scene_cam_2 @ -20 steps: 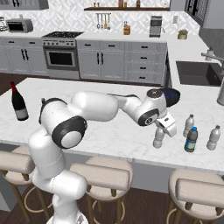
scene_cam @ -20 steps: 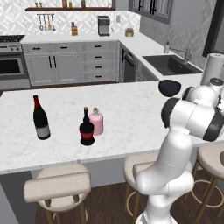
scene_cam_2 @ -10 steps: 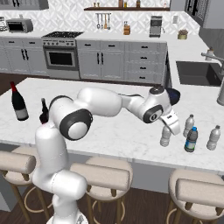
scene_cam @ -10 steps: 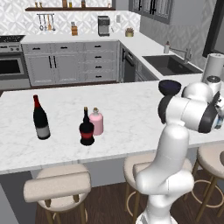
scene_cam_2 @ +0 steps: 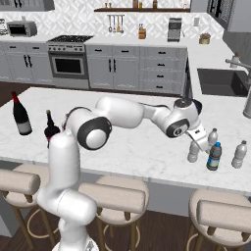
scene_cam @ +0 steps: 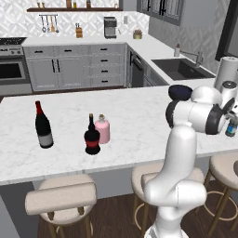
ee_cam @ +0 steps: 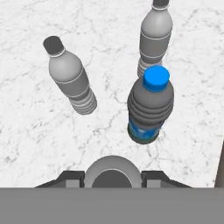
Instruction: Move the plastic bottles in the middle to the plastics group, and the glass bottles in the middle to the glass group.
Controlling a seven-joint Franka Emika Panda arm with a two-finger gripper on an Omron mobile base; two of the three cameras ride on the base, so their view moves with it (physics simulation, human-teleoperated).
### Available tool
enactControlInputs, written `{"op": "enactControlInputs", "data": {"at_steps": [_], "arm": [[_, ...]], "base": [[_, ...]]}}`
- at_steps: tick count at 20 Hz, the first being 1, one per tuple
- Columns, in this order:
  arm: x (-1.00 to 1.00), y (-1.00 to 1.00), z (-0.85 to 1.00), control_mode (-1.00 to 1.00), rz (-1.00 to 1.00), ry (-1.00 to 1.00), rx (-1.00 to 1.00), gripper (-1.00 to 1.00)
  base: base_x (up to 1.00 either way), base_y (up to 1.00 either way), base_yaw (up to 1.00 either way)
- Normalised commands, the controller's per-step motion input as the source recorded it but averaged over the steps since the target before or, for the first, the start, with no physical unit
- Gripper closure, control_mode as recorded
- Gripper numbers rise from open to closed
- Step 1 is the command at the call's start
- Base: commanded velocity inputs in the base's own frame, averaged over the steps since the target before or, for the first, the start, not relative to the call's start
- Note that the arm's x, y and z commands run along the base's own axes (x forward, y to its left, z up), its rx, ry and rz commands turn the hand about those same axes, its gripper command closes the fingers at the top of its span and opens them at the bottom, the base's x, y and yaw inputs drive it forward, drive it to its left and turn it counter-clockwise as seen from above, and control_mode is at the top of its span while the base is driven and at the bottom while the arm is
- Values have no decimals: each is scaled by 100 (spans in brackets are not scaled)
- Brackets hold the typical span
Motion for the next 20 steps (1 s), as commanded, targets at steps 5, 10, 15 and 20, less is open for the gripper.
{"op": "enactControlInputs", "data": {"at_steps": [5, 10, 15, 20], "arm": [[16, -4, 0, -100, -3, 1, 0, 100], [24, 0, -1, -100, -5, 5, 0, 100], [24, 0, -10, -100, -7, 7, 0, 100], [14, 0, -1, -100, -6, 4, 0, 100]], "base": [[0, 0, 0], [0, 0, 0], [0, 0, 0], [0, 0, 0]]}}
